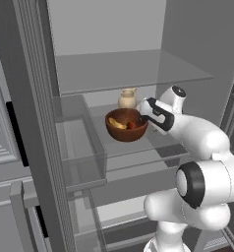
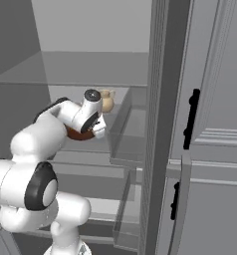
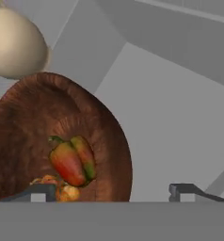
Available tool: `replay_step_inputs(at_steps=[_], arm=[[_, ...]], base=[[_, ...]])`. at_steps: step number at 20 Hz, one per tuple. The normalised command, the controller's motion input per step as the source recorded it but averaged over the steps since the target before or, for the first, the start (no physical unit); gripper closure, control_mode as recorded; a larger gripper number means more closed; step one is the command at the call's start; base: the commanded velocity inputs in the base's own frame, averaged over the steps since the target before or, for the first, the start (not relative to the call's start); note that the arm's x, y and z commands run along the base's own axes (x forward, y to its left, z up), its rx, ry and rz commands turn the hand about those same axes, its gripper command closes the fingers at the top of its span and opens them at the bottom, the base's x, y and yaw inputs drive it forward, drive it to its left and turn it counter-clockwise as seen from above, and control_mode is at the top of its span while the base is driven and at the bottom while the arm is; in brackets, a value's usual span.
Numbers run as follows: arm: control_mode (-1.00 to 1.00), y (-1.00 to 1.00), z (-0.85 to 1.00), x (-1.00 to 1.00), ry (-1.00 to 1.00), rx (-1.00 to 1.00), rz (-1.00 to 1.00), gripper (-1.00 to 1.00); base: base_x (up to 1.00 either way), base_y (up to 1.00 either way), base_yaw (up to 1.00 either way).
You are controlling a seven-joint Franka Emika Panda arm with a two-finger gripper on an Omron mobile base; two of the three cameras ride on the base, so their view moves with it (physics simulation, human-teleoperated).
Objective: Pick the chicken drumstick and bell pepper from their plates and place them in the bowl. Then put the bowl in the fridge.
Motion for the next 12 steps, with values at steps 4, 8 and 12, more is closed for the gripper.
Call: replay_step_inputs(at_steps=[4, 8, 12], arm=[[-1.0, 0.01, 0.46, -0.75, -0.33, 0.05, 0.0, -1.0], [-1.0, 0.0, 0.67, -0.97, -0.17, 0.01, 0.0, -1.0], [-1.0, 0.0, 1.0, -1.0, 0.06, 0.0, 0.01, -1.0]], base=[[0.0, 0.0, 0.0], [0.0, 0.0, 0.0], [0.0, 0.0, 0.0]])
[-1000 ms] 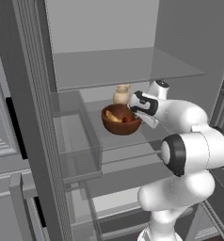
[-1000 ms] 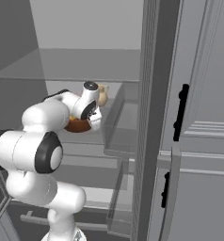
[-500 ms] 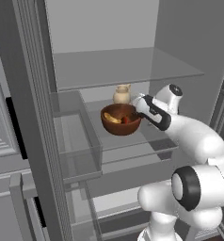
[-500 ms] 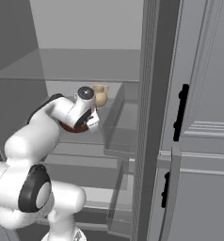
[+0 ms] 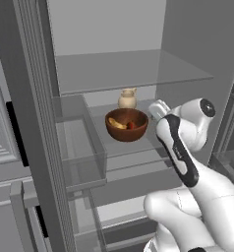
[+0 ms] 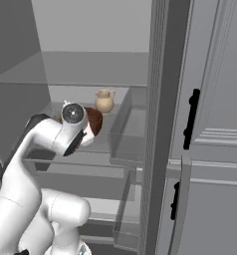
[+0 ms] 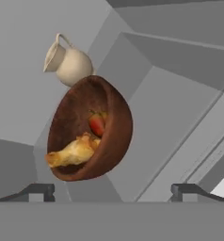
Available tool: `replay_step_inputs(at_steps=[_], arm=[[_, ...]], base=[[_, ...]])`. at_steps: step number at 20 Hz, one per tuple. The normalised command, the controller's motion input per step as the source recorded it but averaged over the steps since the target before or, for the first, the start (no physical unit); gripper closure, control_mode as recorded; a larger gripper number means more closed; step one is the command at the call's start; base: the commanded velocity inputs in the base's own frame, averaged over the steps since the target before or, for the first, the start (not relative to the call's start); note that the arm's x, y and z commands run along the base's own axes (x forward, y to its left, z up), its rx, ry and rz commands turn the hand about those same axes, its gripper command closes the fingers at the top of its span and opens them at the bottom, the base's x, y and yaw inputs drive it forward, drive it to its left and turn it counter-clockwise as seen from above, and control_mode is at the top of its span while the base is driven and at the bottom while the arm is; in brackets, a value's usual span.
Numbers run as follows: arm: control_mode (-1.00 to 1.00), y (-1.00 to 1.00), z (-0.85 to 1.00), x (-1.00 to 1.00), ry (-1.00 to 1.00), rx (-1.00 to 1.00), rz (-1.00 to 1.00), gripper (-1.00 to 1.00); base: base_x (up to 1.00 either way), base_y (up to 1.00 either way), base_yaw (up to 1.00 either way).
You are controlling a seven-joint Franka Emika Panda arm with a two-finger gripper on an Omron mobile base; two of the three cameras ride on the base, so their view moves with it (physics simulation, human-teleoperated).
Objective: Pick the chicken drumstick and bell pepper from their plates and place them in the bowl. Then put the bowl in the fridge.
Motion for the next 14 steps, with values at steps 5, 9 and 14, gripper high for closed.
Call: replay_step_inputs(at_steps=[5, 9, 14], arm=[[-1.0, 0.01, 1.0, -1.0, 0.17, -0.03, 0.05, -1.0], [-1.0, 0.08, 0.84, -1.0, 0.17, -0.07, 0.12, -1.0], [-1.0, 0.24, 0.23, -1.0, 0.05, -0.12, 0.21, -1.0]], base=[[0.0, 0.0, 0.0], [0.0, 0.0, 0.0], [0.0, 0.0, 0.0]])
